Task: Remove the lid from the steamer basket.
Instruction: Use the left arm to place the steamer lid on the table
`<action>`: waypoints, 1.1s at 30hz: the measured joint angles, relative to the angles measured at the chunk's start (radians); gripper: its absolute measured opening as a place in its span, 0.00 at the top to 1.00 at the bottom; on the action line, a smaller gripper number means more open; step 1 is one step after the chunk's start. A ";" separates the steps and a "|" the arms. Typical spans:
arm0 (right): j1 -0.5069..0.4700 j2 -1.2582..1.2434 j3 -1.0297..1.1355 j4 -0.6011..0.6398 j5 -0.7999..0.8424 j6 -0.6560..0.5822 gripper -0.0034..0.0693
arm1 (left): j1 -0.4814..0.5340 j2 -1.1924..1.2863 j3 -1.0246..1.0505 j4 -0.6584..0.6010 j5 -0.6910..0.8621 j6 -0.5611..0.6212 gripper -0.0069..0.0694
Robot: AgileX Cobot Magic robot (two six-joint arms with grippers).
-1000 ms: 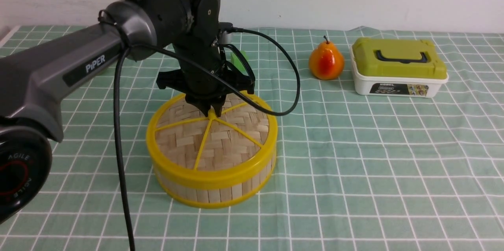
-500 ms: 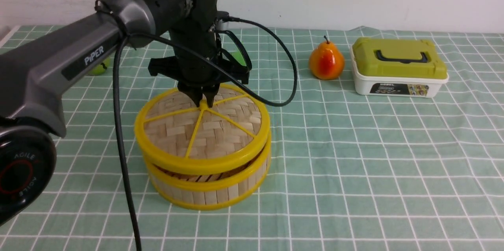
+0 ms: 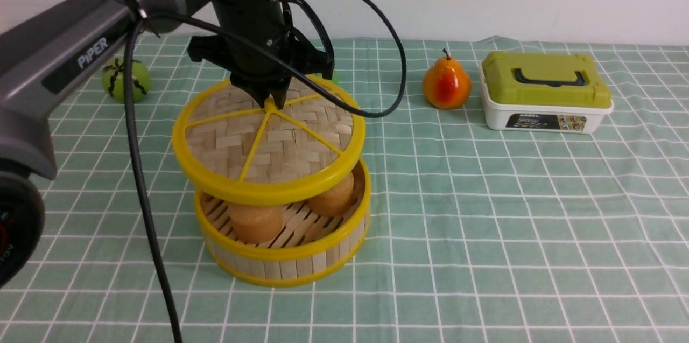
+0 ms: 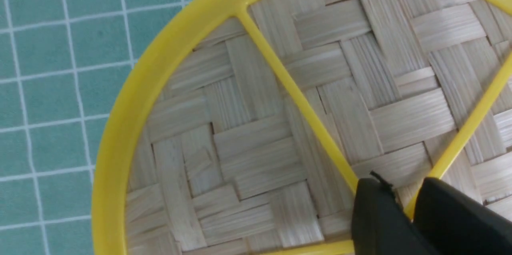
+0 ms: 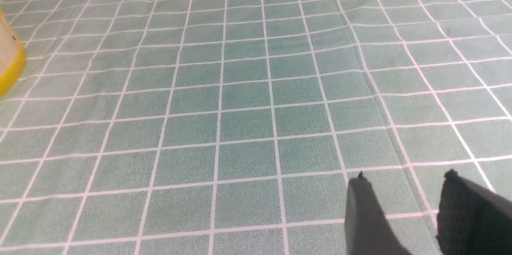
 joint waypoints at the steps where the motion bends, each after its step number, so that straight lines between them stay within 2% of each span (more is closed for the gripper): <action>1: 0.000 0.000 0.000 0.000 0.000 0.000 0.62 | 0.019 -0.023 0.008 -0.005 0.000 0.004 0.77; 4: 0.000 0.000 0.000 0.000 0.000 0.000 0.62 | 0.064 -0.065 0.035 -0.016 0.000 0.007 0.77; 7: 0.000 0.000 0.000 0.000 0.000 0.000 0.62 | 0.188 -0.155 0.138 -0.024 0.000 0.007 0.77; 8: 0.000 0.000 0.000 0.000 0.000 0.000 0.62 | 0.195 -0.160 0.145 -0.024 0.000 0.007 0.77; 10: 0.000 0.000 0.000 0.000 0.000 0.000 0.62 | 0.291 -0.219 0.257 -0.022 0.000 0.001 0.77; 16: 0.000 0.000 0.000 0.000 0.000 0.000 0.62 | 0.450 -0.293 0.541 -0.012 -0.008 -0.053 0.77; 23: 0.000 0.000 0.000 0.000 0.000 0.000 0.62 | 0.464 -0.286 0.764 -0.030 -0.232 -0.118 0.77; 33: 0.000 0.000 0.000 0.000 0.000 0.000 0.62 | 0.442 -0.191 0.787 -0.057 -0.323 -0.124 0.77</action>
